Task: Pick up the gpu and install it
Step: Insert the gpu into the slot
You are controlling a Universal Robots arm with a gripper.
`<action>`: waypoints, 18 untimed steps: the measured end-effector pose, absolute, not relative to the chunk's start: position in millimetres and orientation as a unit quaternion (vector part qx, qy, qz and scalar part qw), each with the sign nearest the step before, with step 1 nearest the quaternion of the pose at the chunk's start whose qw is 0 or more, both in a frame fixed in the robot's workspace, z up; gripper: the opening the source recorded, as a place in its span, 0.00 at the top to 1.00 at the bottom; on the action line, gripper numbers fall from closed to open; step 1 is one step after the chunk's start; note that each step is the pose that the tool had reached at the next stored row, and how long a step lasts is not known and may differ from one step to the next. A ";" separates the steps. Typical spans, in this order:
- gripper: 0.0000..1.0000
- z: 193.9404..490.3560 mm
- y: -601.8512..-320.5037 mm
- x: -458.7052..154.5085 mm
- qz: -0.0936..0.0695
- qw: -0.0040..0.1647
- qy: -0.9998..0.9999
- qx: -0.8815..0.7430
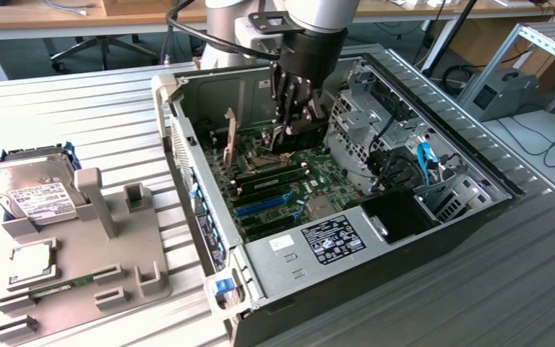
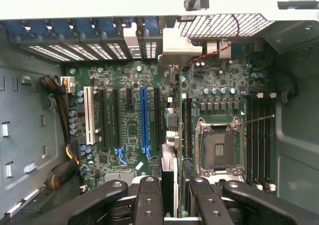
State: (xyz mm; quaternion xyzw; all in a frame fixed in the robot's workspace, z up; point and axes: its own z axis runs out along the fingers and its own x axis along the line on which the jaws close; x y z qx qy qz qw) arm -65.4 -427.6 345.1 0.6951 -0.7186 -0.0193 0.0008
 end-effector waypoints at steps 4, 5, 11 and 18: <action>0.74 343.5 -427.6 -65.4 -0.019 0.001 -0.719 0.695; 0.74 343.1 -427.6 -65.4 -0.019 0.001 -0.719 0.695; 0.74 340.8 -427.6 -65.4 -0.019 0.001 -0.718 0.695; 0.74 338.0 -427.6 -65.4 -0.019 0.001 -0.718 0.695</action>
